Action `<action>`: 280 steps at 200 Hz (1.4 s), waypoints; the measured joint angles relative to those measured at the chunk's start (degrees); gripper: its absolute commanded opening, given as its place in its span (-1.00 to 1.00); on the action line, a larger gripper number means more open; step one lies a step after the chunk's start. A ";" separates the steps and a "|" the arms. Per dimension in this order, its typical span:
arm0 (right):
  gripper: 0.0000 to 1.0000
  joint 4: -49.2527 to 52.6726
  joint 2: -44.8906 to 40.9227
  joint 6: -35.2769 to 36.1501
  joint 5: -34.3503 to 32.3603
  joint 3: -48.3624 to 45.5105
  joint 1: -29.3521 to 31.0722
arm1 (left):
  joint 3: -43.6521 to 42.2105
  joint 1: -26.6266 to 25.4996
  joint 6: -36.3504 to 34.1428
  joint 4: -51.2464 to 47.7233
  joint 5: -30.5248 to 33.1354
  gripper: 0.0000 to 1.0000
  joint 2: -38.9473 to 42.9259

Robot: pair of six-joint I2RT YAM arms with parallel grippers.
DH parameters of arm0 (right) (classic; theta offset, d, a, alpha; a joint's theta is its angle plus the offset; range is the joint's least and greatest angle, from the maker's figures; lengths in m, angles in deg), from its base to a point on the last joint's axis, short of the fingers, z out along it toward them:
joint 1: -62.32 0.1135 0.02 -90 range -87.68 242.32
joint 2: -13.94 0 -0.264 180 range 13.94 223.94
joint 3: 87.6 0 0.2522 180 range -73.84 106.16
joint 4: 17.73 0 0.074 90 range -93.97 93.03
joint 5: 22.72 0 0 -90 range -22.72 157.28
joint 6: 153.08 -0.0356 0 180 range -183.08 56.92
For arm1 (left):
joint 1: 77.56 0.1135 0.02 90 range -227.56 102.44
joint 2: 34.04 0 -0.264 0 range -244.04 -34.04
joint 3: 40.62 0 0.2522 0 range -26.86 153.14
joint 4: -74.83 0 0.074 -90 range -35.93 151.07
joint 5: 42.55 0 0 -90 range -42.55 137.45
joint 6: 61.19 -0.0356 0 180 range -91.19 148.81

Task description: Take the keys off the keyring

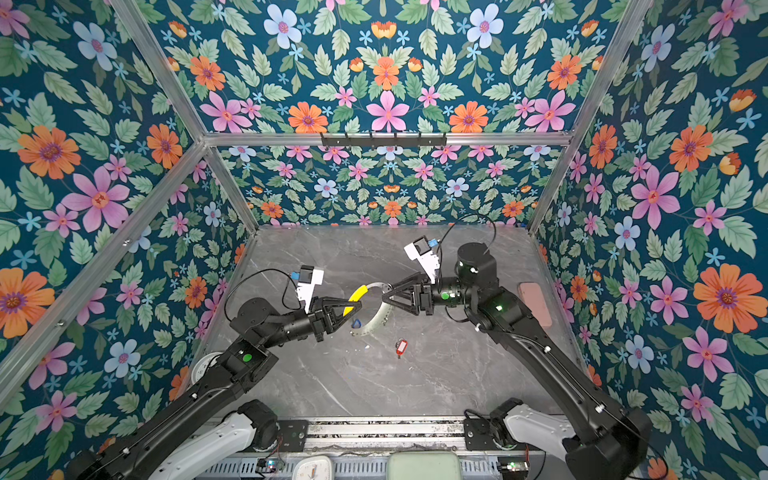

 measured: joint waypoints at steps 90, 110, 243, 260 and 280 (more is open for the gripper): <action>-0.10 -2.84 -5.62 2.64 -27.45 -9.53 14.49 | 1.16 -2.10 4.37 -4.39 25.51 -1.00 0.02; -0.06 -2.16 -2.49 5.03 -29.79 -8.55 19.21 | 1.62 -2.60 5.60 -4.72 27.82 -1.00 -0.79; -0.03 -6.08 7.19 7.52 -38.45 -5.09 24.37 | 5.35 -13.62 2.78 -6.36 48.50 -1.00 -1.92; -0.08 -6.69 7.98 7.52 -38.42 -4.46 24.30 | 5.35 -14.38 2.54 -6.38 50.01 -1.00 -2.25; -0.22 -7.02 8.61 7.28 -38.21 -3.93 24.33 | 5.40 -14.99 2.32 -6.34 51.28 -1.00 -2.45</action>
